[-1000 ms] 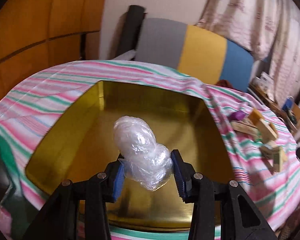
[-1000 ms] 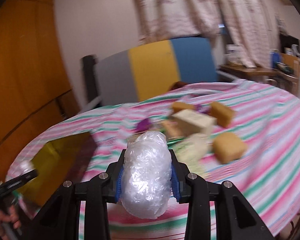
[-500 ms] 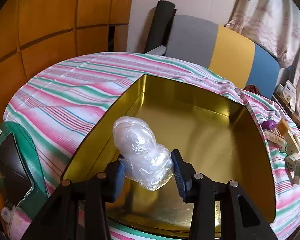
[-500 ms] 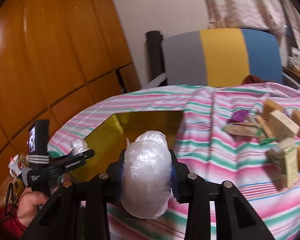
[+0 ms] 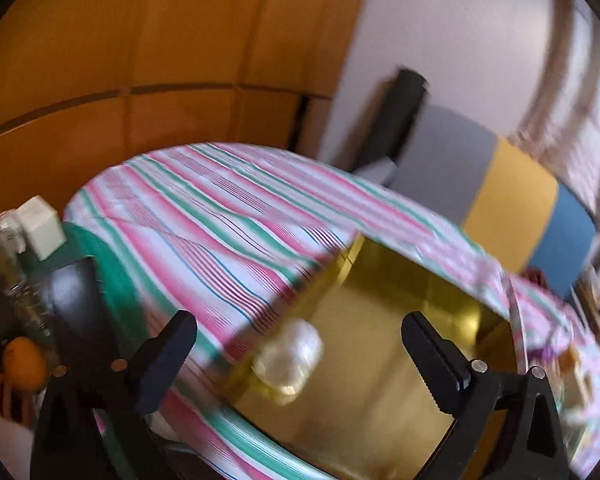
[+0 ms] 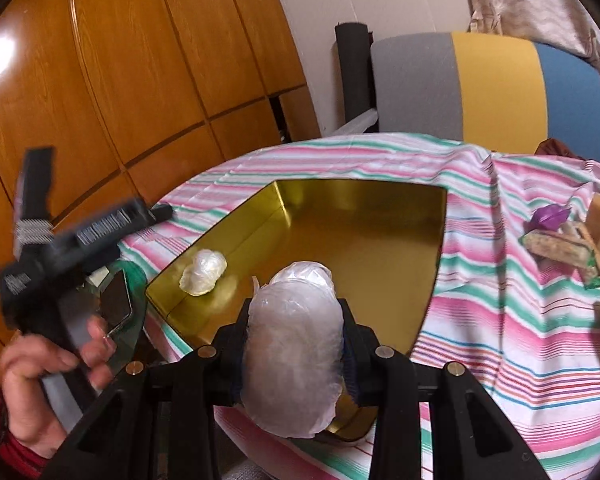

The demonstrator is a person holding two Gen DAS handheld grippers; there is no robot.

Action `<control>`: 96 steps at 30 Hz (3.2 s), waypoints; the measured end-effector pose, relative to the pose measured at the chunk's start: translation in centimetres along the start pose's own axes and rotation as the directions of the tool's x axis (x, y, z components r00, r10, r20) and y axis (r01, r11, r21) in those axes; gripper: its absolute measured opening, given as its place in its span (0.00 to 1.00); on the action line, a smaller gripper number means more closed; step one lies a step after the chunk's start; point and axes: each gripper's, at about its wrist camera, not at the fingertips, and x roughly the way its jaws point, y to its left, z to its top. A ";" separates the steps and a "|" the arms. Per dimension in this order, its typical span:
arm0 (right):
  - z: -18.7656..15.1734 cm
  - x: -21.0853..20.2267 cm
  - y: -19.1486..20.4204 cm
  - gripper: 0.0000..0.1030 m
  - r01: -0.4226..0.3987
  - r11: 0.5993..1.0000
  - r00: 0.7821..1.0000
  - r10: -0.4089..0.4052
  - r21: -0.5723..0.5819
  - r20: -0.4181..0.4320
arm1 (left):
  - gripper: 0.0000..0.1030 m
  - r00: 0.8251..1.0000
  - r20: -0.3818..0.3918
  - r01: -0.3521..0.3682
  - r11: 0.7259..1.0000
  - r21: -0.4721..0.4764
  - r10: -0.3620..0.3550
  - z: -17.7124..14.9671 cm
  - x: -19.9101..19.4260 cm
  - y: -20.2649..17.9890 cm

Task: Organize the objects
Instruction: 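Carry both plastic bundles to the gold tray and release them inside, then return both grippers to the pile and grasp the yellow sponge with the right gripper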

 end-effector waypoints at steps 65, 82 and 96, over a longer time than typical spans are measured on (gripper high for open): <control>-4.5 -8.7 -12.8 0.60 0.424 0.883 0.893 -0.445 0.200 0.070 | 1.00 0.920 -0.248 0.363 0.901 0.239 -0.305 -7.7 -2.6 -11.5; -5.1 -12.8 -20.4 0.63 0.409 0.850 0.872 -0.472 0.332 0.132 | 1.00 0.863 -0.338 0.474 0.832 0.290 -0.374 -10.6 -4.6 -17.0; -4.8 -13.0 -32.0 0.70 0.621 0.693 0.764 -0.641 0.367 -0.082 | 1.00 0.814 -0.427 0.548 0.765 0.338 -0.394 -13.1 -5.0 -22.4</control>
